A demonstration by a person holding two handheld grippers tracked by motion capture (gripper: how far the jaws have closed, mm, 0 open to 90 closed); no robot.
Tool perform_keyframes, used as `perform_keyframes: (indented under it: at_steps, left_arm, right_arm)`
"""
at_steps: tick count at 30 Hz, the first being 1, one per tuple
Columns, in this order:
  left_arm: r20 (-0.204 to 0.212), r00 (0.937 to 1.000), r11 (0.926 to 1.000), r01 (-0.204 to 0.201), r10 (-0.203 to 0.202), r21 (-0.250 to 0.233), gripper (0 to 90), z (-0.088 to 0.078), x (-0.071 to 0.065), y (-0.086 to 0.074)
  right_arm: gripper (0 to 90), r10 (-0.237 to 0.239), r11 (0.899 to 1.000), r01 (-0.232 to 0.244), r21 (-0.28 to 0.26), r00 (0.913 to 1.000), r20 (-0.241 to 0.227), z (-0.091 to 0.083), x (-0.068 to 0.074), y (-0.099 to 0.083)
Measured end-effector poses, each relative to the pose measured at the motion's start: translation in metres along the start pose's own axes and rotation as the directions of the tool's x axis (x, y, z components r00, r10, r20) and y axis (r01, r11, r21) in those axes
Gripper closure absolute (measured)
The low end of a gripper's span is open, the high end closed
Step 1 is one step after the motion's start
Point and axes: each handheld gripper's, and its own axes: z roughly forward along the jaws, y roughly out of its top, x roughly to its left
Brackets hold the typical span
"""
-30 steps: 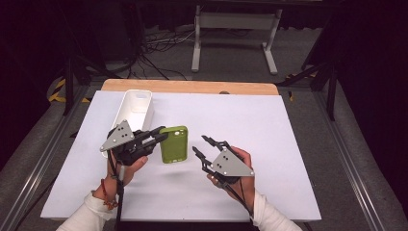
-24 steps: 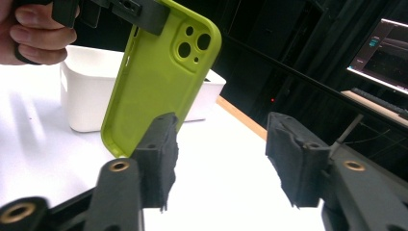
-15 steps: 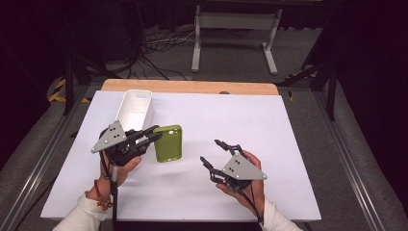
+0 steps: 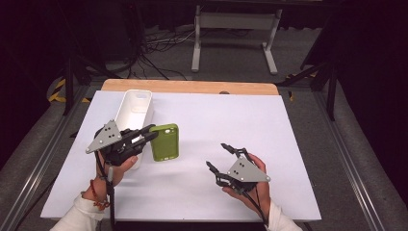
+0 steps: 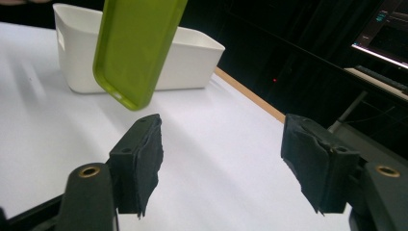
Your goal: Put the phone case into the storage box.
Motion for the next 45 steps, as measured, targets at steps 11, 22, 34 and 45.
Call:
perform_keyframes:
  at_steps: [11,22,34,45]
  left_arm:
    - [-0.009,0.9999,1.0,-0.005,0.005,0.0,77.7,-0.006,0.002,0.002]
    - [-0.021,0.9998,0.9999,-0.008,0.008,-0.01,77.7,-0.013,0.007,0.005]
    - [-0.037,0.9992,0.9994,-0.013,0.012,-0.032,77.7,-0.023,0.012,0.01]
    - [-0.077,0.9969,0.9986,-0.019,0.015,-0.049,77.6,-0.038,0.024,0.018]
  right_arm:
    - [30.5,0.009,1.0,-0.009,0.03,1.0,-0.002,-0.009,-0.006,-0.013]
    - [29.2,0.032,0.999,-0.033,0.034,0.9983,0.05,-0.023,-0.015,-0.026]
    - [23.9,0.041,0.999,-0.043,0.032,0.9973,0.061,-0.032,-0.016,-0.033]
    - [17.9,0.067,0.997,-0.069,0.027,0.9954,0.068,-0.036,-0.02,-0.035]
